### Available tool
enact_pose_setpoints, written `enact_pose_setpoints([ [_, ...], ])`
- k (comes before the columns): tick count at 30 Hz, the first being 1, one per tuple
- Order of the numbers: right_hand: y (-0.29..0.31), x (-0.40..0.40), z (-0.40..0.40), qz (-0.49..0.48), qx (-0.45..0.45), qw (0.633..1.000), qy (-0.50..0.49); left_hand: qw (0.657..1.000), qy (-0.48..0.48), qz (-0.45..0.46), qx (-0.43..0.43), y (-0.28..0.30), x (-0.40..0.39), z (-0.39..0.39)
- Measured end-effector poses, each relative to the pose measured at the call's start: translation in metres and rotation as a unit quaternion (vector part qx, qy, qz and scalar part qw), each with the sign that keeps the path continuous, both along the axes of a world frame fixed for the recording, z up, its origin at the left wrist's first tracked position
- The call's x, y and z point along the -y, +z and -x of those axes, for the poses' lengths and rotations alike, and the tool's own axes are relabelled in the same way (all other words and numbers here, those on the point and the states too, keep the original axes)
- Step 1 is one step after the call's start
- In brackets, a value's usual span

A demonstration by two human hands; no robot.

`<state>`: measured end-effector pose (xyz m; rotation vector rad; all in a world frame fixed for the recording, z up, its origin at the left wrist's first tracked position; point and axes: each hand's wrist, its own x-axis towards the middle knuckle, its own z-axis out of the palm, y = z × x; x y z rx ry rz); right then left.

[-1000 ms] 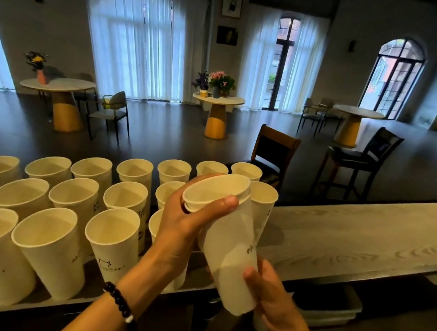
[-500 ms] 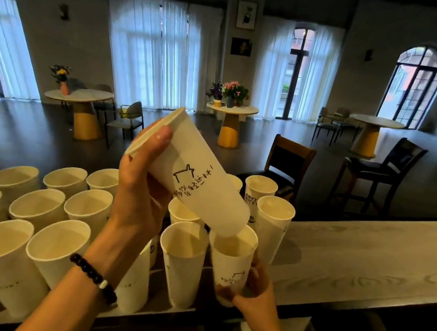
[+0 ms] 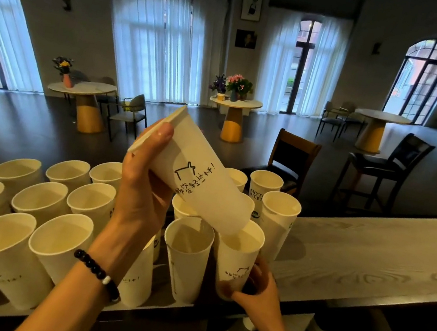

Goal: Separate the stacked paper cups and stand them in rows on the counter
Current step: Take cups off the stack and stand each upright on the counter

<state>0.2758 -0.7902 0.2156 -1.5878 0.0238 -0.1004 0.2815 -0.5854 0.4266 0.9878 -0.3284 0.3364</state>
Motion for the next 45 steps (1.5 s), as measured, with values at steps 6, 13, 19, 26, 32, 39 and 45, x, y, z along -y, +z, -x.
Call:
enact_pose_setpoints([
  [6,0.022,0.035,0.012,0.025,0.076,0.988,-0.131,0.994,-0.071,-0.083,-0.013,-0.011,0.025,0.002],
  [13,0.099,0.063,0.045,-0.055,0.158,0.984,-0.057,0.973,-0.177,-0.145,-0.037,-0.023,0.1,0.012],
  [19,0.096,0.071,0.06,0.0,0.077,0.997,0.02,0.968,-0.182,-0.166,-0.051,-0.038,0.129,0.014],
  [26,0.067,0.08,0.051,-0.012,0.064,0.996,-0.057,0.976,-0.15,-0.153,-0.039,-0.041,0.119,0.01],
  [32,0.02,0.073,0.021,0.002,0.008,0.991,-0.135,0.991,-0.03,-0.13,0.006,-0.053,0.079,0.015],
  [39,-0.002,0.067,0.002,0.036,-0.013,0.993,-0.115,0.991,-0.018,-0.134,-0.008,-0.053,0.066,0.007],
  [45,-0.009,0.071,-0.003,0.037,-0.01,0.992,-0.122,0.991,-0.024,-0.13,-0.002,-0.054,0.07,0.004],
])
